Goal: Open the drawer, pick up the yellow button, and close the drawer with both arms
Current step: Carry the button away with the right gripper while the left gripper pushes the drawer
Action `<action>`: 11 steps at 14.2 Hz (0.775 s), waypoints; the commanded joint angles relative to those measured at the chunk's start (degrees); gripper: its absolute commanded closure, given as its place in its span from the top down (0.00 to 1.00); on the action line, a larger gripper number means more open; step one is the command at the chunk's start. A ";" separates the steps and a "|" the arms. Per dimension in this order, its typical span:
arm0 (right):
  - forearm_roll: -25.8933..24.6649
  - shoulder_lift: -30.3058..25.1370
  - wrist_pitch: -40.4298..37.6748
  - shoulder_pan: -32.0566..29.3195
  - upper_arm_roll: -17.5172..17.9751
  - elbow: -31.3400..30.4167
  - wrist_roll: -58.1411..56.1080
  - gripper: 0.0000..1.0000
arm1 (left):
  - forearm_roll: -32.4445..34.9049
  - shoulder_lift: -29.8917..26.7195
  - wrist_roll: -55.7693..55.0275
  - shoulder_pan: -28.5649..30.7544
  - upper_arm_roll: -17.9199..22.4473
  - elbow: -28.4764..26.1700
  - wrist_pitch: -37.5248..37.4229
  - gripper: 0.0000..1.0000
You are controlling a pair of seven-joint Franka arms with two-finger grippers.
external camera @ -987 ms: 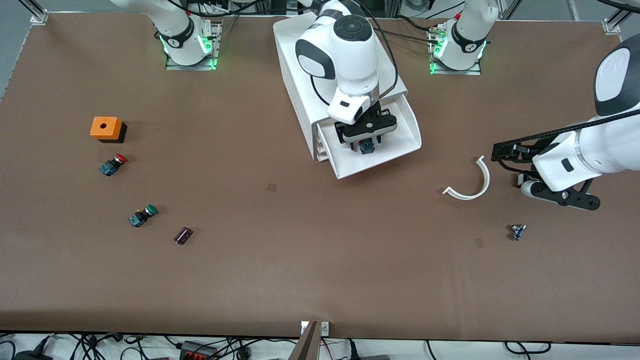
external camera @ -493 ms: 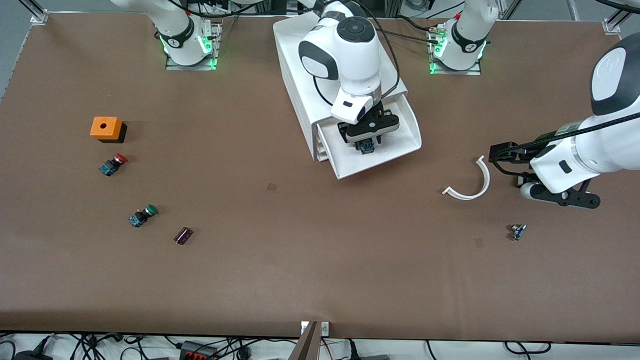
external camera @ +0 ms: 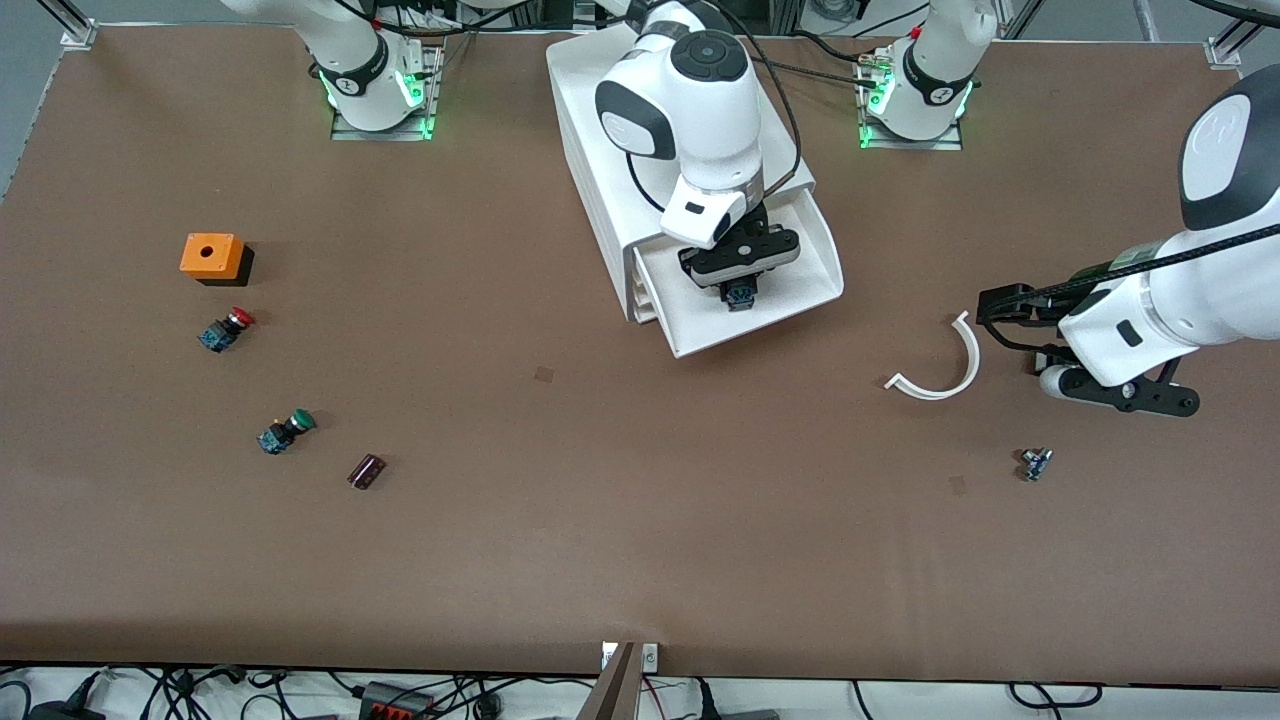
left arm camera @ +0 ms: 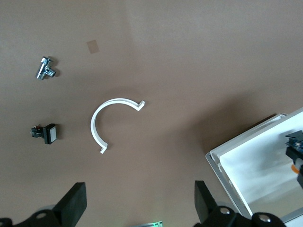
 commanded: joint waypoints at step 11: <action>4.94 -3.83 -22.58 -24.72 0.25 2.87 -21.92 0.00 | -4.81 -6.91 -28.01 -2.64 -6.65 -24.92 30.46 1.00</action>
